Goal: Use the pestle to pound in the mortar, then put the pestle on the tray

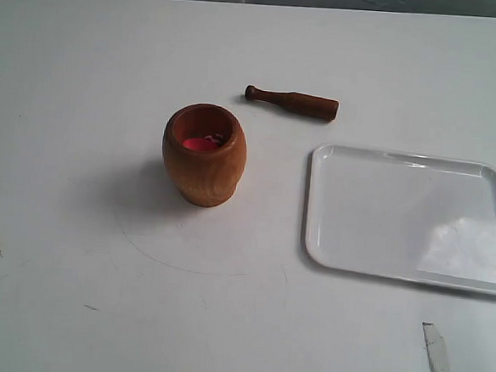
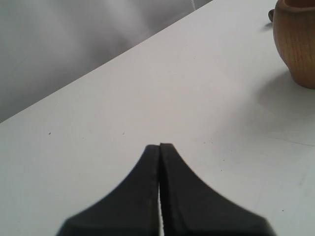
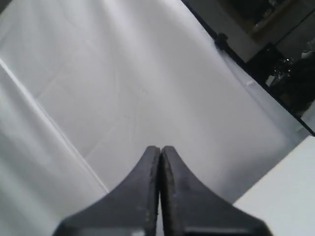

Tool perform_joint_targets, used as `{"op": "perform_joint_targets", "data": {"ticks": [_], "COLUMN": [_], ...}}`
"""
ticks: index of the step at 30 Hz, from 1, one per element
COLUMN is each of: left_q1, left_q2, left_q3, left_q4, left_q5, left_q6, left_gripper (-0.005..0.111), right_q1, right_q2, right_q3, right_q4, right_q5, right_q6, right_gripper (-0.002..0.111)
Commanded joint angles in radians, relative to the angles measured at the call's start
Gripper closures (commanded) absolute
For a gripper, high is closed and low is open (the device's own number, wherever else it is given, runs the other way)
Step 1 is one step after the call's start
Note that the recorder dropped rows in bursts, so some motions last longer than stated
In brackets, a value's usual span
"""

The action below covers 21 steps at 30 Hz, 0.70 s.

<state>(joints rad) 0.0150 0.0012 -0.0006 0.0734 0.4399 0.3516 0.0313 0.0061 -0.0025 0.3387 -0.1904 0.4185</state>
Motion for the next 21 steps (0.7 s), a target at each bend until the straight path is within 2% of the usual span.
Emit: {"op": "perform_joint_targets", "data": {"ticks": [1, 5, 7, 9, 11, 14, 16, 18, 19, 21], "left_q1": [-0.008, -0.008, -0.008, -0.008, -0.008, -0.008, -0.008, -0.008, -0.008, -0.008], "left_q2": [-0.001, -0.001, -0.001, -0.001, -0.001, -0.001, -0.001, -0.001, -0.001, -0.001], "left_q3": [0.001, 0.001, 0.001, 0.001, 0.001, 0.001, 0.001, 0.001, 0.001, 0.001], "left_q4": [-0.007, -0.007, -0.007, -0.007, -0.007, -0.007, -0.007, -0.007, -0.007, -0.007], "left_q5": [-0.003, -0.003, -0.003, -0.003, -0.003, -0.003, -0.003, -0.003, -0.003, -0.003], "left_q6": [-0.008, -0.008, -0.008, -0.008, -0.008, -0.008, -0.008, -0.008, -0.008, -0.008], "left_gripper": [0.107, 0.107, 0.107, 0.107, 0.107, 0.107, 0.107, 0.107, 0.107, 0.107], "right_q1": [0.004, 0.004, 0.004, 0.004, 0.004, 0.004, 0.004, 0.004, 0.014, 0.037], "right_q2": [-0.006, 0.072, 0.138, 0.233, 0.352, 0.551, 0.684, 0.828, 0.966, 1.078], "right_q3": [0.002, 0.002, -0.001, -0.071, -0.156, -0.288, -0.378, -0.494, -0.63, -0.761], "right_q4": [-0.047, -0.284, -0.381, -0.504, -0.682, -1.008, -1.103, -1.181, -1.287, -1.387], "right_q5": [-0.191, -0.488, -0.558, -0.527, -0.458, -0.52, -0.532, -0.495, -0.409, -0.312], "right_q6": [-0.003, 0.073, 0.027, -0.111, -0.108, 0.008, 0.111, 0.229, 0.287, 0.292], "right_gripper": [0.108, 0.108, 0.108, 0.108, 0.108, 0.108, 0.108, 0.108, 0.108, 0.108]}}
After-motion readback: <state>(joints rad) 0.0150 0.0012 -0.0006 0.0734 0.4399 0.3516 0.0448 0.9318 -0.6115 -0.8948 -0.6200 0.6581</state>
